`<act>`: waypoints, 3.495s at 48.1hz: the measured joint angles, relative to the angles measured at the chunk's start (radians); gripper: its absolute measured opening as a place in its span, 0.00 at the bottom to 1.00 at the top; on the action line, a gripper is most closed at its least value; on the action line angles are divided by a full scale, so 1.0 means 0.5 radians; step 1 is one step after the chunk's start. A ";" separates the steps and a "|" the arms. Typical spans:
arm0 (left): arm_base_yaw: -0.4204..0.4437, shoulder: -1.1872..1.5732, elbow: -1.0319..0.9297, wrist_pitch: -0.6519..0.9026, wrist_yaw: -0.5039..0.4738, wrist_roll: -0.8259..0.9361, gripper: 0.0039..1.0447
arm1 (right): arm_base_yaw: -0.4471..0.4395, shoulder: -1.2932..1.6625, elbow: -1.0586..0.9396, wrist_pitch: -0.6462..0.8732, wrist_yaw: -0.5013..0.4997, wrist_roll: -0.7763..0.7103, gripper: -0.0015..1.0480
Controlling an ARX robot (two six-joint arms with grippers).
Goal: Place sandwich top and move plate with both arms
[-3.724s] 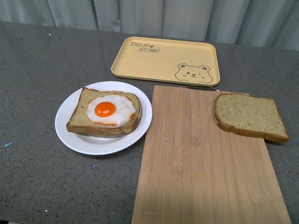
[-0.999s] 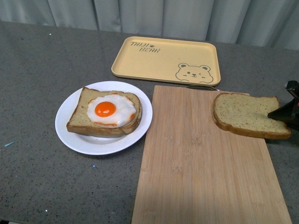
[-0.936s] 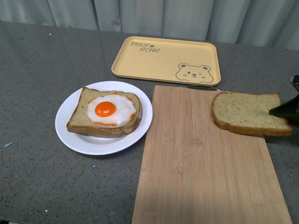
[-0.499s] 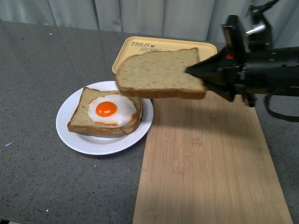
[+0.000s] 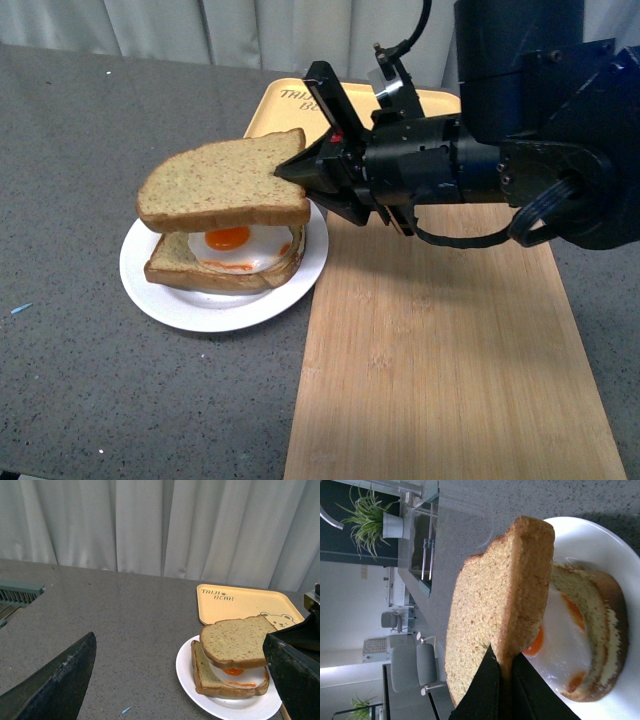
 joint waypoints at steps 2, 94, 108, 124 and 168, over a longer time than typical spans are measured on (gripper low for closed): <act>0.000 0.000 0.000 0.000 0.000 0.000 0.94 | 0.018 0.021 0.039 -0.029 0.005 0.002 0.02; 0.000 -0.005 0.000 -0.003 -0.001 0.000 0.94 | -0.703 -2.274 -2.090 0.769 1.472 -1.866 0.01; 0.000 -0.005 0.000 -0.003 0.001 0.000 0.94 | -0.815 -2.918 -2.109 0.158 1.415 -1.868 0.01; 0.000 -0.005 0.000 -0.003 0.001 0.000 0.94 | -0.816 -3.330 -2.134 -0.214 1.406 -1.868 0.01; 0.000 -0.005 0.000 -0.003 0.000 0.000 0.94 | -0.816 -4.028 -2.134 -0.883 1.405 -1.868 0.01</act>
